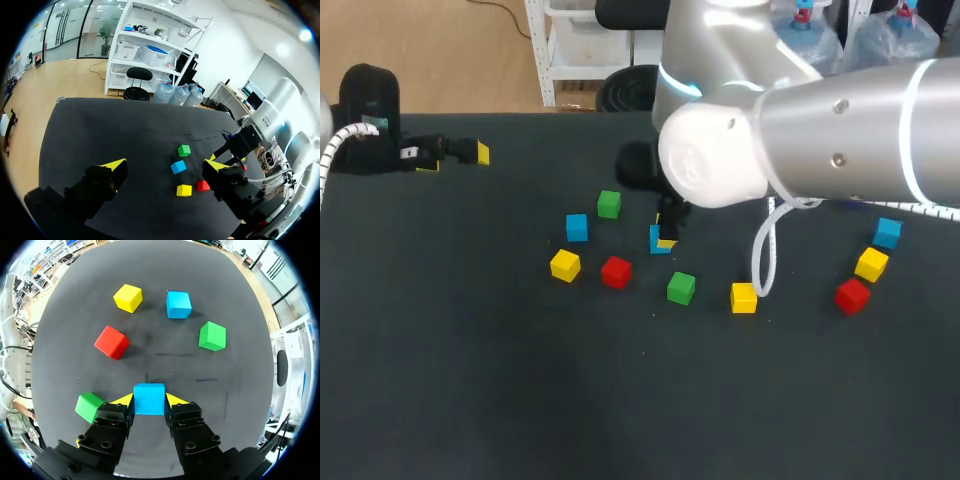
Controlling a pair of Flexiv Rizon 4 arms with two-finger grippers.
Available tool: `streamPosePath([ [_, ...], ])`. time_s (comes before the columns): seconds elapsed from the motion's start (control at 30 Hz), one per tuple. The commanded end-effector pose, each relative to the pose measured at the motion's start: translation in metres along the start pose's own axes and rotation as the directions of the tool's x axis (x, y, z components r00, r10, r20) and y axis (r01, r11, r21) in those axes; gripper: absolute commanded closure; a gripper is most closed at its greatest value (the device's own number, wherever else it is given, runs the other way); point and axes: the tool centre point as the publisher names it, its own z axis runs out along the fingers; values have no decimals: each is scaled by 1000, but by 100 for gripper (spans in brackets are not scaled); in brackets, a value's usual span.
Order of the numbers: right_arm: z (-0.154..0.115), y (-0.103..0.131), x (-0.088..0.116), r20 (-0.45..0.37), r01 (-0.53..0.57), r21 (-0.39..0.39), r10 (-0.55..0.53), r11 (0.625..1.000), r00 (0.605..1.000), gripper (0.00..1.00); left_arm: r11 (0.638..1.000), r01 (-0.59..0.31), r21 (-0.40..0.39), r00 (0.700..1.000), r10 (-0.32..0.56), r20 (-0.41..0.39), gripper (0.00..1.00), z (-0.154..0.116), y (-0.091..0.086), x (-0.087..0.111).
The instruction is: Place the blue cubes, place green cubes on the blue cubes, place the yellow cubes on the green cubes, then place the red cubes on the yellow cubes, and place purple cube on the red cubes.
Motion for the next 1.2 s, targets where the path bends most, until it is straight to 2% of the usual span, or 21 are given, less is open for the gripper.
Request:
streamPosePath([
  [0.03,3,-6,-2,-5,2,-16,-3,1000,1000,100,1000,-1,4,1000,1,3,0,1,1,0],
  [1.2,10,-12,-7,-33,6,-13,-6,1000,999,100,1000,-1,4,1000,1,3,0,1,1,0],
])
